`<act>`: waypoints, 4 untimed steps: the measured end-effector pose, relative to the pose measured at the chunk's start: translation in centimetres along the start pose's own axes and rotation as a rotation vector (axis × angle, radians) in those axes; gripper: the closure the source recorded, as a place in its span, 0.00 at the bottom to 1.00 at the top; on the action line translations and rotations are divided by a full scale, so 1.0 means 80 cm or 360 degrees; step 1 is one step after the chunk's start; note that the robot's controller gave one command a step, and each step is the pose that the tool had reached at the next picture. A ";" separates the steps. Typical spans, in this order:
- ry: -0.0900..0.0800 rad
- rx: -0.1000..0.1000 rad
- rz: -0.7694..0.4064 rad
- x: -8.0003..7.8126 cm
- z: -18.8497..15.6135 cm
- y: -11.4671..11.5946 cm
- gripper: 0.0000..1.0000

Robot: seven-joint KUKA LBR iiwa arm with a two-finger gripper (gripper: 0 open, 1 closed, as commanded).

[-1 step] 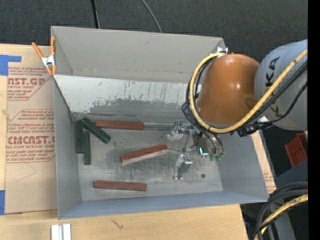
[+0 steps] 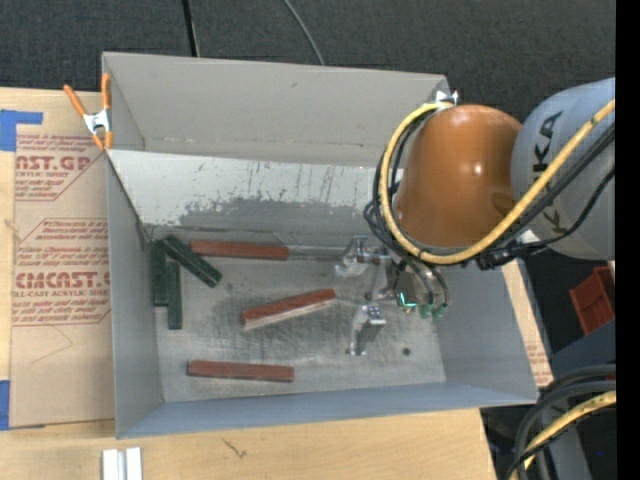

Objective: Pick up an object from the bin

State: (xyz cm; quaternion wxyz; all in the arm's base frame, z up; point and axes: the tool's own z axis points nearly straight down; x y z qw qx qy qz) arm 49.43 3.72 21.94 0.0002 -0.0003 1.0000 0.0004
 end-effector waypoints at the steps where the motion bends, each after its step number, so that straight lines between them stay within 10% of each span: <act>1: -0.0013 -0.0001 0.0005 -0.022 0.066 0.000 0.00; 2: -0.0037 -0.0001 -0.0261 -0.077 0.174 0.010 1.00; 3: -0.0037 -0.0001 -0.0261 -0.077 0.174 0.010 1.00; 4: -0.0001 0.0002 -0.0341 -0.111 -0.076 0.014 1.00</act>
Offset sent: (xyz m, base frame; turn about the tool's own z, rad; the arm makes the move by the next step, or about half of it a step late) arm 0.0551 0.0065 -0.1457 -0.1647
